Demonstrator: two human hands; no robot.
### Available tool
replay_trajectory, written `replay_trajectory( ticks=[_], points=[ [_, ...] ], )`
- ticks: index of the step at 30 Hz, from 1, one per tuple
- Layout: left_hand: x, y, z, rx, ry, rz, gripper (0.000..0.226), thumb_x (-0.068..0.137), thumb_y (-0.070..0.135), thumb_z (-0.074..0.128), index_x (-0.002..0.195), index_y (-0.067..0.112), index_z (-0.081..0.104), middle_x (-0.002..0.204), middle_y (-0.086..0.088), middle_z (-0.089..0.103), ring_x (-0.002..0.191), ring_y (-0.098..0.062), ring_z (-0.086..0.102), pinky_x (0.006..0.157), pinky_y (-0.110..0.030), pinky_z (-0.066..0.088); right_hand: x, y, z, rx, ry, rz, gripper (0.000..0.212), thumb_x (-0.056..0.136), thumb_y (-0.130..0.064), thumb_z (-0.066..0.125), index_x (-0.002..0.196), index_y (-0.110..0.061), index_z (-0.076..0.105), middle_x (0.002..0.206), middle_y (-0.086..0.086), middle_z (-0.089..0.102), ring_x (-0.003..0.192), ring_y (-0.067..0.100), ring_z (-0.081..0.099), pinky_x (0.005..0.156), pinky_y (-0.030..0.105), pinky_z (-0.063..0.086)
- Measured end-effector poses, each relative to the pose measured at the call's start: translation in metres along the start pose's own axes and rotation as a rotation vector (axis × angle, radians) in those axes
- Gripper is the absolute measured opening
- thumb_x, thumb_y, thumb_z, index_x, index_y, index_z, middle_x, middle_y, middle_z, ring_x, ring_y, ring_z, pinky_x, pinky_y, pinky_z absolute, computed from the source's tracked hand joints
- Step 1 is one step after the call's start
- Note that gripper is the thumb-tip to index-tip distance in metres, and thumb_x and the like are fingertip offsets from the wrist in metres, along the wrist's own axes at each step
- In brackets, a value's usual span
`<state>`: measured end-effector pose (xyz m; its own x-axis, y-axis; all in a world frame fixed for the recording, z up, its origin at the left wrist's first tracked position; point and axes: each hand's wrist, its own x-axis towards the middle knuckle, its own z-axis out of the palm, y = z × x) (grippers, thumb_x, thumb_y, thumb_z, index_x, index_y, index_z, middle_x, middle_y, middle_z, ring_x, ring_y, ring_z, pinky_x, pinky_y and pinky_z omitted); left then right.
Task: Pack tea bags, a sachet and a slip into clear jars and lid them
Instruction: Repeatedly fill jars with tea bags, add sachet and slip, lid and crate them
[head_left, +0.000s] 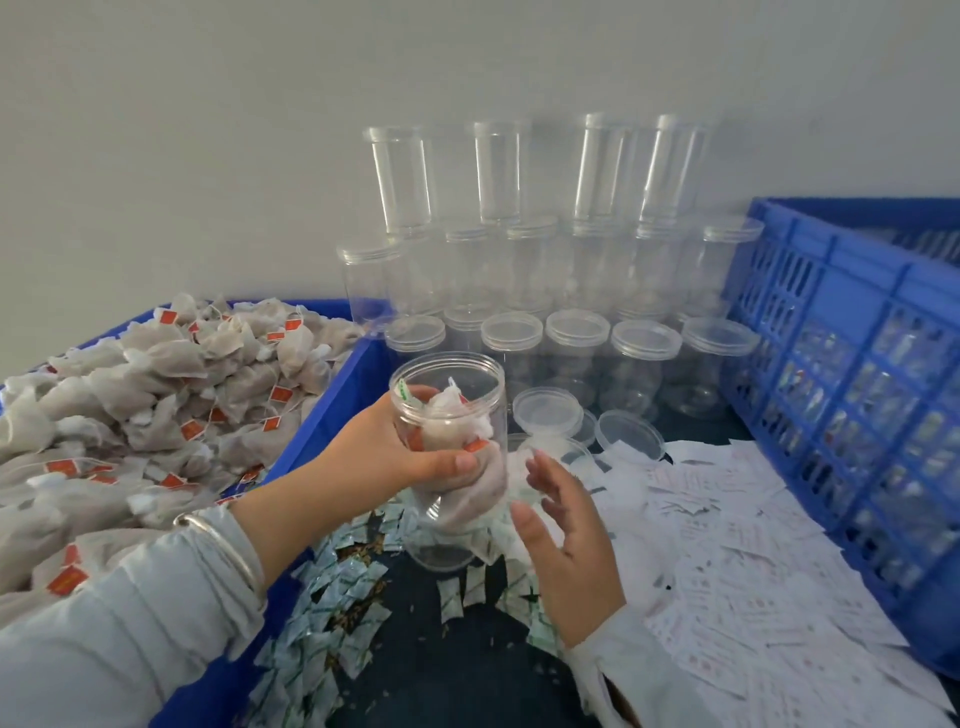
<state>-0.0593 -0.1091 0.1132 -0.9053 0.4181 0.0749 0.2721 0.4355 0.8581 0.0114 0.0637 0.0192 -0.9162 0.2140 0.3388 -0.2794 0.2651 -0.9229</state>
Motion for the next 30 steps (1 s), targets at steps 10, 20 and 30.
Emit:
replay_trajectory(
  ticks=[10,20,30],
  points=[
    [-0.003,0.025,0.042,-0.192,-0.100,-0.037,0.065,0.047,0.048,0.085,0.106,0.032,0.063,0.095,0.018,0.072,0.087,0.005,0.067,0.072,-0.010,0.050,0.042,0.040,-0.130,-0.635,0.179,0.336,0.029,0.093,0.000,0.048,0.112,-0.012,0.067,0.124,0.006,0.059,0.107,0.020,0.054,0.095,0.026,0.038],
    [-0.002,0.009,0.068,-0.211,-0.312,-0.085,0.063,0.049,0.048,0.087,0.105,0.032,0.066,0.101,0.013,0.072,0.094,-0.002,0.068,0.077,-0.014,0.049,0.039,0.070,-0.132,-0.763,0.042,0.505,0.047,0.091,-0.025,0.060,0.136,-0.014,0.050,0.137,0.004,0.053,0.126,0.021,0.049,0.105,0.027,0.034],
    [0.002,-0.004,0.063,-0.203,-0.240,-0.154,0.108,0.030,0.061,0.088,0.125,0.026,0.051,0.107,0.012,0.071,0.099,-0.006,0.067,0.091,-0.027,0.048,0.040,0.069,-0.122,-0.654,0.098,0.375,0.043,0.087,-0.010,0.059,0.129,-0.017,0.056,0.130,0.001,0.055,0.119,0.018,0.048,0.101,0.027,0.034]
  ],
)
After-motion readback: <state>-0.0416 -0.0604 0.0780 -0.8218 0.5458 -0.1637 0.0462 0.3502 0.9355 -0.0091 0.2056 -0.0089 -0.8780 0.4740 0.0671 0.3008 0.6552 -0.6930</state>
